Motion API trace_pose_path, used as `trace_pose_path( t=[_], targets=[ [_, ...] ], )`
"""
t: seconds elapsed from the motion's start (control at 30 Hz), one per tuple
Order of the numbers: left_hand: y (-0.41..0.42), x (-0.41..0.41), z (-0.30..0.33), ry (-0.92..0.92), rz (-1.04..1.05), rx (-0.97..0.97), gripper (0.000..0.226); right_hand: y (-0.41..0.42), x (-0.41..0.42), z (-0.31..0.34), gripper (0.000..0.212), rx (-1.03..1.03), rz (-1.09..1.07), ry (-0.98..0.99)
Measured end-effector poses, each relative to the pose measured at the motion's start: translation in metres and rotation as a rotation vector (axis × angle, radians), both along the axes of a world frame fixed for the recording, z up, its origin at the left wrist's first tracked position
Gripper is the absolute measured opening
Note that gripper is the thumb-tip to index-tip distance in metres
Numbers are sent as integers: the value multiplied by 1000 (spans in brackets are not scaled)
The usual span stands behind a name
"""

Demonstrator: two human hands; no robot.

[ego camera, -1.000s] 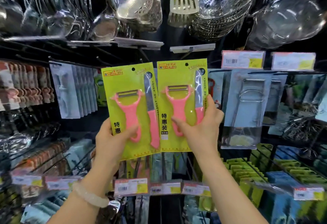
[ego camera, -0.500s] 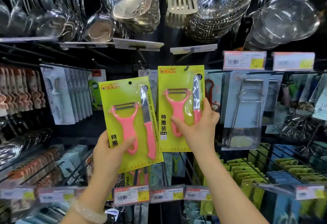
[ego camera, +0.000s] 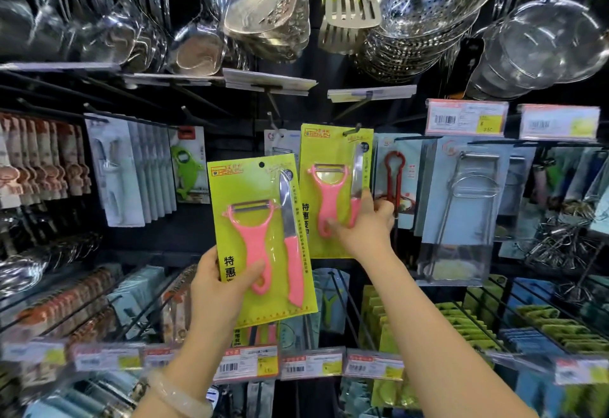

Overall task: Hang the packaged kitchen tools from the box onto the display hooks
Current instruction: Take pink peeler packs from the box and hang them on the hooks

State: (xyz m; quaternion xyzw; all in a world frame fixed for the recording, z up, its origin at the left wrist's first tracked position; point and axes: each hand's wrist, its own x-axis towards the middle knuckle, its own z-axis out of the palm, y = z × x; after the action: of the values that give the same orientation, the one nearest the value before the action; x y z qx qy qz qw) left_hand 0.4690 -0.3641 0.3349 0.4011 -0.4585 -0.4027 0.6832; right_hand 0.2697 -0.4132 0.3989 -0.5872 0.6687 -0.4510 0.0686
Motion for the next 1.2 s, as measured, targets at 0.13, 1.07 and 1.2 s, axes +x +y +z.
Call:
trace_pose_path(
  t=[0.13, 1.07, 1.2],
  targets=[
    [-1, -10, -3, -14, -34, -19, 44, 34, 9, -12, 58, -92, 213, -185],
    [-15, -81, 32, -347, -64, -239, 78, 60, -14, -12, 87, -276, 174, -221],
    [-19, -84, 33, -378, -53, -222, 76, 52, -14, -12, 86, -241, 172, -215]
  ],
)
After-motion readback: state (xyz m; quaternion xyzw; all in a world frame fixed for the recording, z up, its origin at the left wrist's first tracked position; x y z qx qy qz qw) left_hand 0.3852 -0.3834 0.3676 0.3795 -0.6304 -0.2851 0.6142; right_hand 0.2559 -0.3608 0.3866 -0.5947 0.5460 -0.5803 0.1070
